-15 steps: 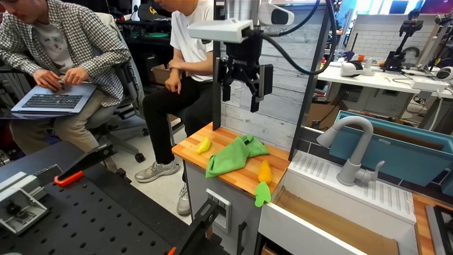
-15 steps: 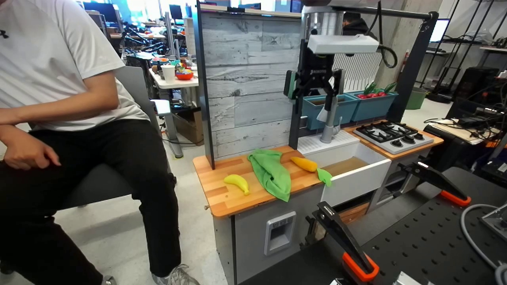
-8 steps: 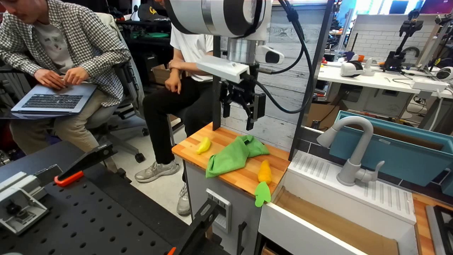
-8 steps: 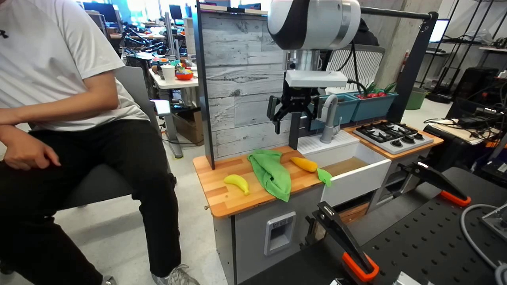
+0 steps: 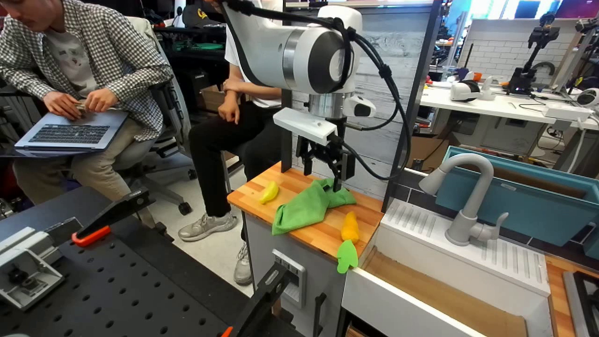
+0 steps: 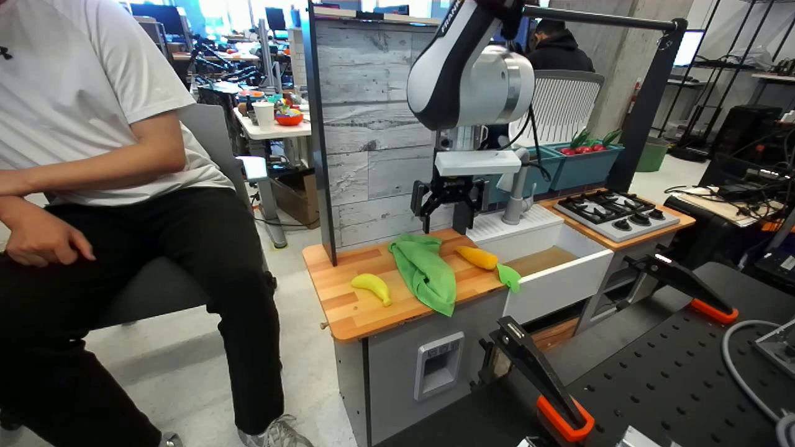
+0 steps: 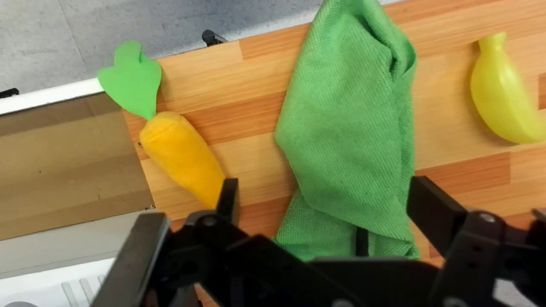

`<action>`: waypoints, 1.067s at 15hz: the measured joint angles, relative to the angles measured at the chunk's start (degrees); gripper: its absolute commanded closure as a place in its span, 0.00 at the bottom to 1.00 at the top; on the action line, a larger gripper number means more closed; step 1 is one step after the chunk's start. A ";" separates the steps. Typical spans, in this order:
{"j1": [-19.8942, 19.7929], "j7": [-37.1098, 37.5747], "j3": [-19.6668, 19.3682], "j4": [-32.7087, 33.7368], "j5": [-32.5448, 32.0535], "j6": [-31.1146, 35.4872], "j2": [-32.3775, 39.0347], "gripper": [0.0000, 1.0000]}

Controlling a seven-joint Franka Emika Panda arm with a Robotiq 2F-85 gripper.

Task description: Move the green towel to the left

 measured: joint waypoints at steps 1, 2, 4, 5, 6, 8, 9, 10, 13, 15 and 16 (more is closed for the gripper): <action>0.37 -0.31 -0.55 1.16 -0.64 0.16 1.24 0.00; 0.79 -0.66 -1.19 2.21 -1.67 0.24 2.36 0.00; 1.58 -1.67 -2.21 4.17 -3.80 0.54 4.54 0.00; 1.84 -2.08 -2.43 5.14 -4.59 0.70 5.57 0.00; 2.02 -2.53 -2.49 6.10 -5.22 0.72 6.55 0.00; 2.32 -3.52 -2.49 8.06 -5.93 0.73 8.27 0.00; 2.48 -3.97 -2.48 8.99 -6.26 0.73 8.98 0.00; 2.64 -4.38 -2.48 9.82 -6.40 0.73 9.58 0.00; 2.99 -5.36 -2.20 12.42 -6.42 0.73 11.29 0.00; 2.96 -5.70 -1.52 13.97 -6.31 0.73 12.45 0.00; 2.94 -5.85 -1.13 14.68 -6.23 0.73 13.00 0.00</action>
